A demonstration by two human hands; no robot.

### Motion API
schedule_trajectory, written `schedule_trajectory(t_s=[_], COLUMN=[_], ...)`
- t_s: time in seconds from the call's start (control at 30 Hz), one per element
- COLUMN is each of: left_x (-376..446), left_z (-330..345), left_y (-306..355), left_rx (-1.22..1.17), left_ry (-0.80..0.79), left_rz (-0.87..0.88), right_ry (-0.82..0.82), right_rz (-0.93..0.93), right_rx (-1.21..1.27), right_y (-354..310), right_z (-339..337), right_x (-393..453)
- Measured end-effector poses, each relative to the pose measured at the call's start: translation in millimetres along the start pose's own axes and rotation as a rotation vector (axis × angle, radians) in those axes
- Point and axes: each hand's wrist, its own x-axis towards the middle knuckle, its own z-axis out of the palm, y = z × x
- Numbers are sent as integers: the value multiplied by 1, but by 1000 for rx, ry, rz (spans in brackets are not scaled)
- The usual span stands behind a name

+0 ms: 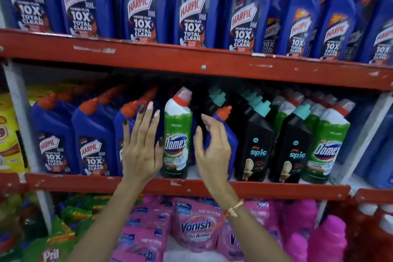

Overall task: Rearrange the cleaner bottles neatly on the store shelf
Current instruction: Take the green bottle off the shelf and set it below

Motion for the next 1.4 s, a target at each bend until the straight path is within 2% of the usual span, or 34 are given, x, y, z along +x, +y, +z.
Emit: schedule_trajectory(t_s=[0.2, 0.3, 0.57, 0.8, 0.93, 1.07, 1.2, 1.4], left_x=[-37, -44, -51, -49, -48, -52, -55, -59], left_z=[25, 35, 42, 39, 37, 44, 49, 50], left_y=[-10, -16, -19, -17, -7, 5, 5, 6], left_rx=[97, 164, 161, 192, 133, 128, 155, 158], left_ry=[-88, -75, -28, -45, -81, -116, -93, -77], left_rz=[-22, -13, 28, -4, -57, -33, -43, -42], right_ry=[-143, -144, -56, 76, 81, 105, 45, -102], right_rz=[106, 122, 188, 58, 89, 102, 132, 284], right_rx=[-68, -114, -132, -110, -57, -29, -51, -86], right_y=[-10, -14, -11, -23, -26, -23, -9, 25], right_z=[36, 51, 65, 29, -6, -34, -51, -57], right_x=[8, 18, 29, 36, 31, 15, -17, -95])
